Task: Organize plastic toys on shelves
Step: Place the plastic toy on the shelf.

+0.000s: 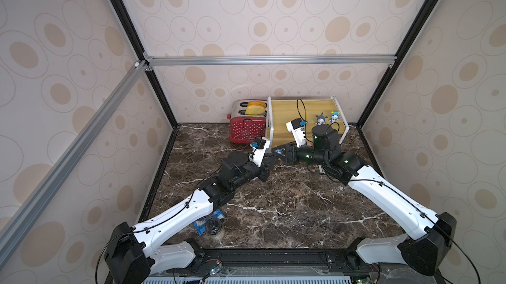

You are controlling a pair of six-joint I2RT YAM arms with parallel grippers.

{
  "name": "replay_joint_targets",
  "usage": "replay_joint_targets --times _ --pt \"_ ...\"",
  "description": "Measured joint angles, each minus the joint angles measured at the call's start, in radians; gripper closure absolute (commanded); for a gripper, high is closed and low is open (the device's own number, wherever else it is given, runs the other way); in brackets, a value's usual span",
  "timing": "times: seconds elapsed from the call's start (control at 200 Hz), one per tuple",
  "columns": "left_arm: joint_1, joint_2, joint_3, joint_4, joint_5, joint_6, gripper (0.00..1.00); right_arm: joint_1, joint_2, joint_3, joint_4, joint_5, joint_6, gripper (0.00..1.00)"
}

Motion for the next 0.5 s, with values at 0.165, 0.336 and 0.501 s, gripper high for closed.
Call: replay_joint_targets --times 0.165,0.336,0.501 --pt "0.000 -0.001 0.000 0.005 0.012 -0.014 0.77 -0.002 -0.020 -0.020 0.017 -0.003 -0.021 0.78" --pt "-0.001 -0.005 0.000 0.018 0.025 -0.032 0.69 -0.010 -0.043 -0.029 0.021 -0.010 -0.076 0.86" --pt "-0.001 -0.018 0.000 0.034 0.029 -0.045 0.52 -0.026 -0.073 -0.028 0.013 -0.027 -0.152 0.87"
